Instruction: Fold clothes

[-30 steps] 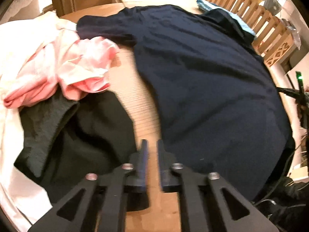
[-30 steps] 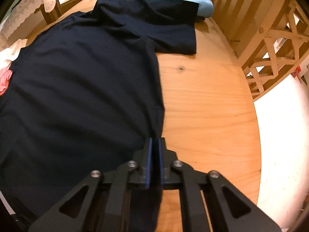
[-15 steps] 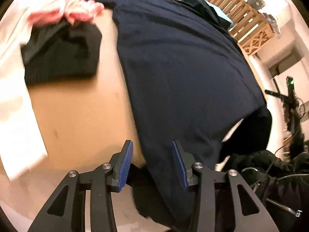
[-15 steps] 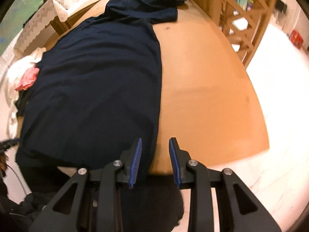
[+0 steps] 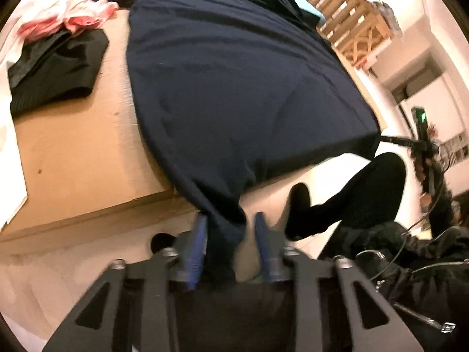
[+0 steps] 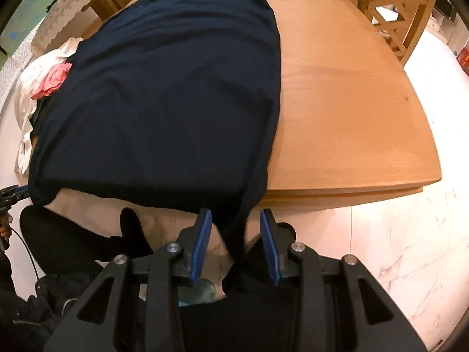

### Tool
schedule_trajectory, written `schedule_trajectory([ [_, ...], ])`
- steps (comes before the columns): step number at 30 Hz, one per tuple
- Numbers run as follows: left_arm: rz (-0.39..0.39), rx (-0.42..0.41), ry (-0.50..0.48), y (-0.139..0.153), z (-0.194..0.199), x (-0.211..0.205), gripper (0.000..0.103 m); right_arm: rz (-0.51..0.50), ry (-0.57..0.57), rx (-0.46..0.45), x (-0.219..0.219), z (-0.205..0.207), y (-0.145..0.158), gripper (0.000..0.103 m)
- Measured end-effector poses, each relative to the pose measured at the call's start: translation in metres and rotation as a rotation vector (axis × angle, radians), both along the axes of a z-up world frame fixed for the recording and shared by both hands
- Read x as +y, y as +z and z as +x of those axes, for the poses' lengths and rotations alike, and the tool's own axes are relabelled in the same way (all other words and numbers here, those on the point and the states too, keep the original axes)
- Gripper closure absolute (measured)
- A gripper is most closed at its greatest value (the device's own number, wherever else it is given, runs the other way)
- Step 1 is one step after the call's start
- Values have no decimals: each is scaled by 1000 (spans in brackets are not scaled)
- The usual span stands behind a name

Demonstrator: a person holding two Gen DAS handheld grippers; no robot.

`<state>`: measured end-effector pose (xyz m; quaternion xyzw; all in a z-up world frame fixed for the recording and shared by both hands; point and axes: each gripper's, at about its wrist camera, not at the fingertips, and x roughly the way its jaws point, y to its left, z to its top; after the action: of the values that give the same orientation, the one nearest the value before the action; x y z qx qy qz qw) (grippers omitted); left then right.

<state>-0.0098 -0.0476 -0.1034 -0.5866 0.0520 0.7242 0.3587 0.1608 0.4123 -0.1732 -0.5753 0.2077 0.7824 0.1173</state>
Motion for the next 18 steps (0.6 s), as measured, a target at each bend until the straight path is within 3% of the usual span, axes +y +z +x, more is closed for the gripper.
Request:
schedule_trajectory([
  [5,-59,57,-25,5,-6,3,89,-16,-9,-32,5,-6,-19,69],
  [13,-153,147,-64,12,-17,8,65,-33,23,-15,7,-14,-29,70],
  [16,-176,125,-29,6,-25,1,64,-29,43,-5,5,-14,-26,98],
  [18,-175,121,1,7,-25,-7,64,-26,56,1,4,-14,-24,98],
])
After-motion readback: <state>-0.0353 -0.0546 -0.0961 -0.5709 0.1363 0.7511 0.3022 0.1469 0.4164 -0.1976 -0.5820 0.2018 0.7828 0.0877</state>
